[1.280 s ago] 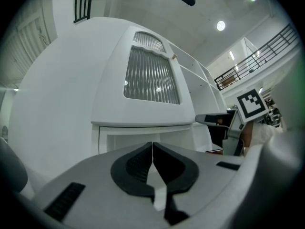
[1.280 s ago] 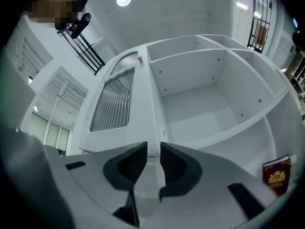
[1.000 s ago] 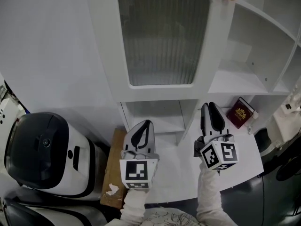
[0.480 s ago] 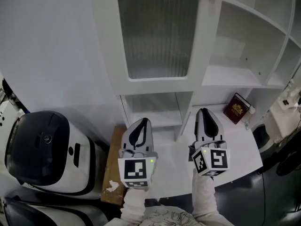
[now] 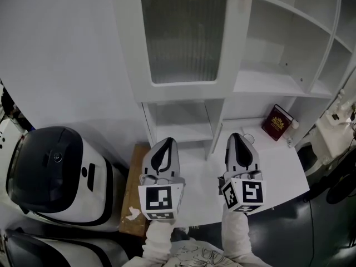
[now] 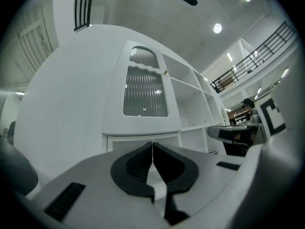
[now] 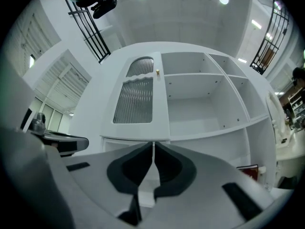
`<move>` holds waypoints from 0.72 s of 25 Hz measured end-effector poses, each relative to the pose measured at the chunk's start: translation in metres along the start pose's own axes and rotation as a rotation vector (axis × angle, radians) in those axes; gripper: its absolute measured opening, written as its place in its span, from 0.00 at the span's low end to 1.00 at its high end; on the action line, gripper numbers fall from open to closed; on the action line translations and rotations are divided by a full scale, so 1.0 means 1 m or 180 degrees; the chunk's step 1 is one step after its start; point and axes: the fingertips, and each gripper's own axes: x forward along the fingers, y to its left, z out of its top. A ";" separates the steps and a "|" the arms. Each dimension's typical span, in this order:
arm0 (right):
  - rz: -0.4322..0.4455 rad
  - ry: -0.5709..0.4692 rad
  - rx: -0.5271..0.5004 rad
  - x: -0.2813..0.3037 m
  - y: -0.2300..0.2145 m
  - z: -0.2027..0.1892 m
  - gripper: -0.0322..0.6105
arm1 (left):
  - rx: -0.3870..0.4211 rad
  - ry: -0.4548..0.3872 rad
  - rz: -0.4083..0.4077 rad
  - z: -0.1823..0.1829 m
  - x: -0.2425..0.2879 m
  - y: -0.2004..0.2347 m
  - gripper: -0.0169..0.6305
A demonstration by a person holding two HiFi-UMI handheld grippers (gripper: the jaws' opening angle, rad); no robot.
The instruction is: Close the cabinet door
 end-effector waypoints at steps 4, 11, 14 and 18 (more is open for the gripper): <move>0.0029 0.0022 0.0017 -0.013 0.008 -0.001 0.07 | 0.0005 0.0007 -0.0001 0.001 -0.012 -0.003 0.03; 0.0054 0.0022 0.0016 -0.030 0.018 0.001 0.06 | 0.0010 0.0001 0.0003 0.005 -0.031 -0.006 0.03; 0.0064 0.0033 0.0006 -0.035 0.021 0.001 0.06 | 0.0007 0.0002 0.0004 0.006 -0.037 -0.007 0.03; 0.0081 0.0044 -0.0009 -0.039 0.024 0.002 0.06 | 0.0004 0.0010 0.0001 0.006 -0.043 -0.008 0.03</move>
